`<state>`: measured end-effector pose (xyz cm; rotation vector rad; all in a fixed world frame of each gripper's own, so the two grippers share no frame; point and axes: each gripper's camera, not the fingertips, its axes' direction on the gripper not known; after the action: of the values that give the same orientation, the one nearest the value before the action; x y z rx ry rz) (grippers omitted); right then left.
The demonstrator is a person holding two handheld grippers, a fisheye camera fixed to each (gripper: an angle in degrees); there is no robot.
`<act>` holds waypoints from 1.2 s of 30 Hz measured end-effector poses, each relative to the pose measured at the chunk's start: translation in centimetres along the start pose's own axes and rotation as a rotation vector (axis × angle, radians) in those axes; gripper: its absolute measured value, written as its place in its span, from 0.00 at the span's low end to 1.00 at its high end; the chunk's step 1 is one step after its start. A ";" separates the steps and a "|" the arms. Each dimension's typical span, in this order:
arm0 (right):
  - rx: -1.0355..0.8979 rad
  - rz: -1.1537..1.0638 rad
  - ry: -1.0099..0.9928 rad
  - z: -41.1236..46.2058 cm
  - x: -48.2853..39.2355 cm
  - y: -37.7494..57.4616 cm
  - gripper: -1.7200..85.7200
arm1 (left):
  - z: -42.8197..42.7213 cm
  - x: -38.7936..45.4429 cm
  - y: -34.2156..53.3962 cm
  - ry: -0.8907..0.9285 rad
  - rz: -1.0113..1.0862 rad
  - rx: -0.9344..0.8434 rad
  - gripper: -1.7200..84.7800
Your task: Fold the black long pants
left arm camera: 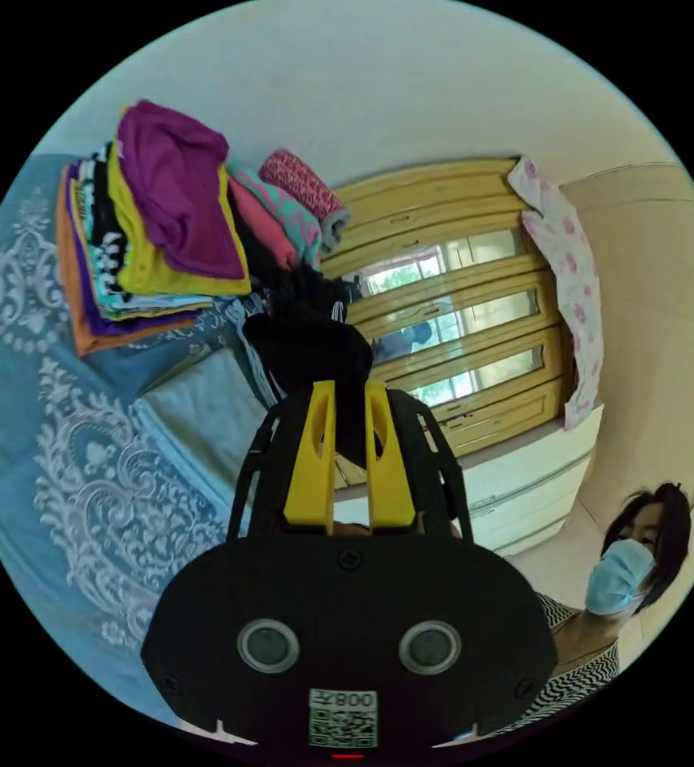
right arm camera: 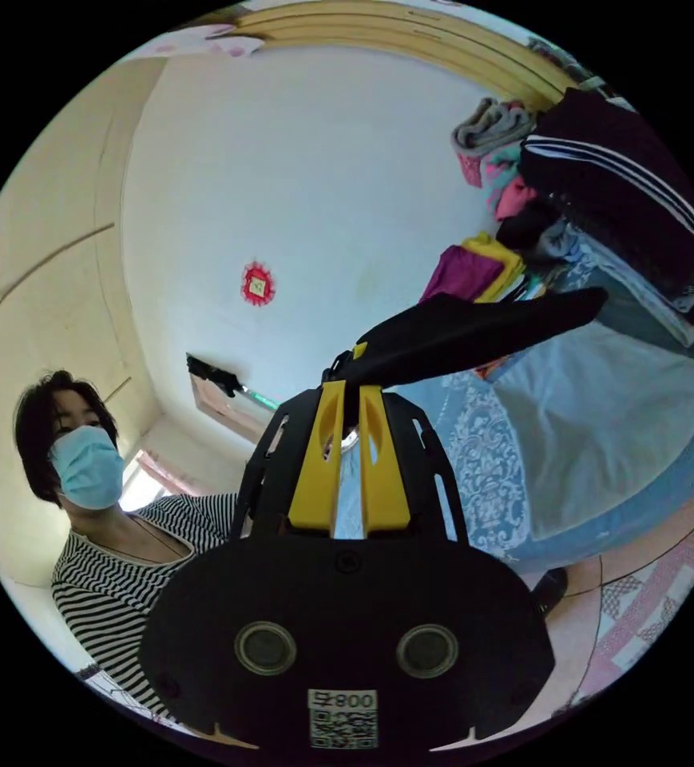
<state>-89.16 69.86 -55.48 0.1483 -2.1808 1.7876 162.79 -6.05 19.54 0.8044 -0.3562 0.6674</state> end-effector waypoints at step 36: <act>0.116 0.317 0.395 -19.8 34.3 6.4 0.02 | 47.3 5.6 -37.7 -0.476 0.154 -0.270 0.06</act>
<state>-119.80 94.49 -47.68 -0.5101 -1.8959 1.9074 190.05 -58.73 32.85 0.6750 -0.9282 0.5498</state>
